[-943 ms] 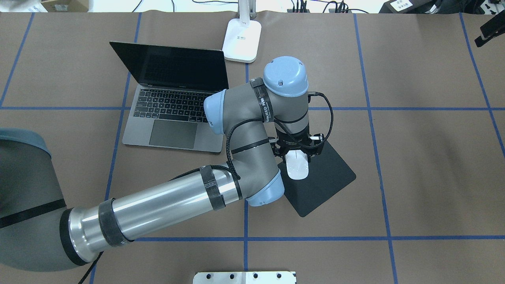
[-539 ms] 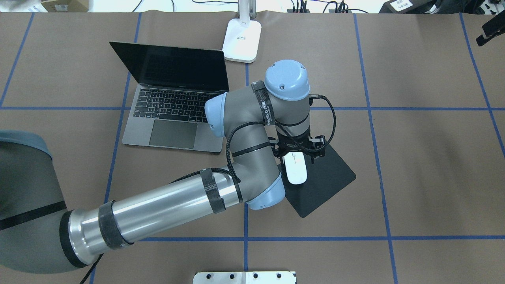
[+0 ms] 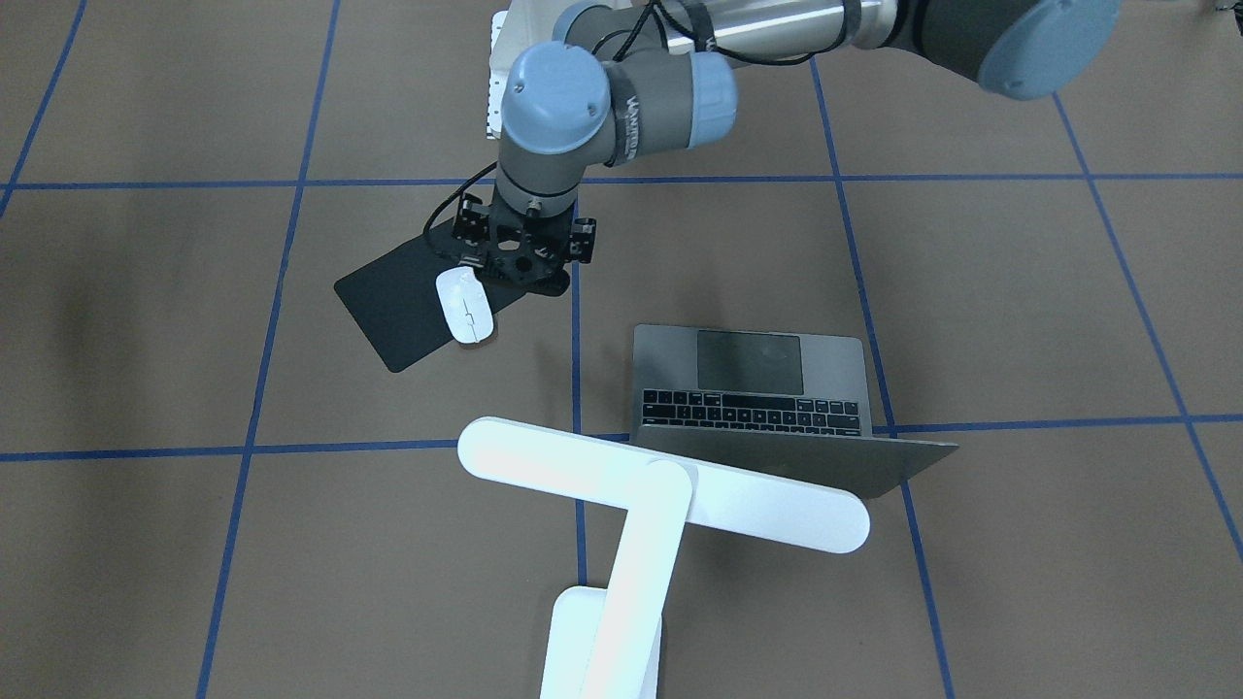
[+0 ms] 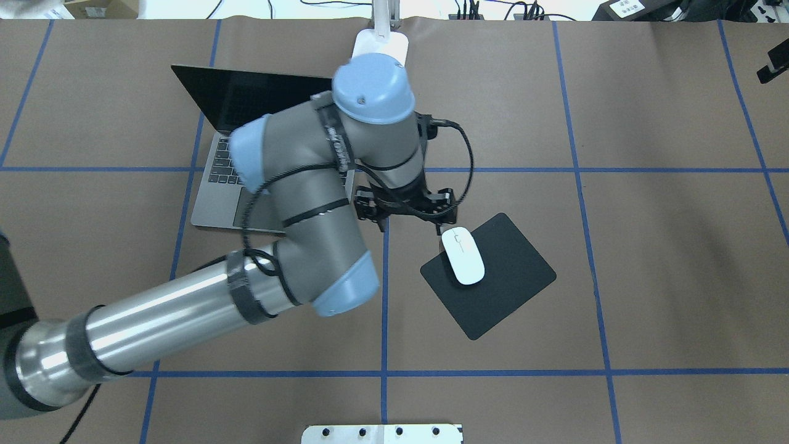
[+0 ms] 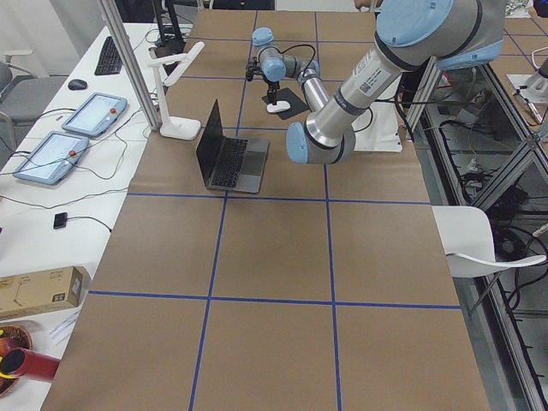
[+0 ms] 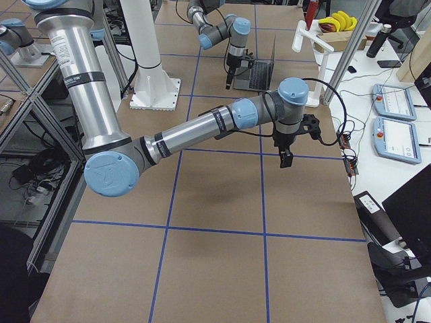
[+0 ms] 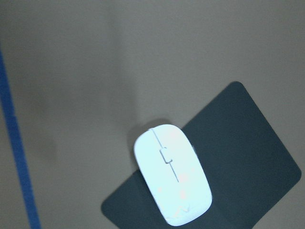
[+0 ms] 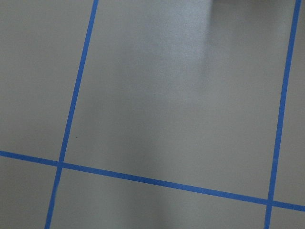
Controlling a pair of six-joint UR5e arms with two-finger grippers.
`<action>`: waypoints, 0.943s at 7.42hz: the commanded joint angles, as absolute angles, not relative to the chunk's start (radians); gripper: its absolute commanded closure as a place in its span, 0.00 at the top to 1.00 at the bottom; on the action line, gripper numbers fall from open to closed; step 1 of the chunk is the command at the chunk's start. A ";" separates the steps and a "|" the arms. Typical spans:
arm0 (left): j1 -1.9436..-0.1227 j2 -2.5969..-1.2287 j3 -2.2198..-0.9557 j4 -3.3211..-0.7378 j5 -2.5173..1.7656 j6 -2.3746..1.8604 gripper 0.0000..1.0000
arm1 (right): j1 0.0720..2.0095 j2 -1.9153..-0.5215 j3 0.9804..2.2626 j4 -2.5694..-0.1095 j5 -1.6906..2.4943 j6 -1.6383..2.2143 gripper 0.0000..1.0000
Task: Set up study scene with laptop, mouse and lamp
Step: 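Set the mouse on the pad, open the left gripper and lift away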
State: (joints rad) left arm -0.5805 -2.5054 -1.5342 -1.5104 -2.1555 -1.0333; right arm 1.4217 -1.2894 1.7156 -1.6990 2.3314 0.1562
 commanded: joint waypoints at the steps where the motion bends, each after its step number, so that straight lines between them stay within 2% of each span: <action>1: -0.702 -2.282 -1.848 -1.316 -2.166 -0.835 1.00 | 1.422 -1.292 1.717 -1.698 2.313 0.155 1.00; 2: -0.795 -2.196 -1.891 -1.316 -2.166 -0.742 1.00 | 1.420 -1.292 1.704 -1.700 2.313 0.155 1.00; 4: -1.037 -2.044 -1.863 -1.322 -2.204 -0.463 1.00 | 1.422 -1.317 1.655 -1.700 2.313 0.158 1.00; 7: -1.372 -1.930 -1.628 -1.345 -2.374 -0.061 1.00 | 1.466 -1.414 1.664 -1.700 2.318 0.156 1.00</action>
State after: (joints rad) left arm -1.2300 -1.9862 -1.7344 -1.3314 -2.2992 -0.2536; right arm 1.4387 -1.3825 1.6607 -1.6997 2.3149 0.1596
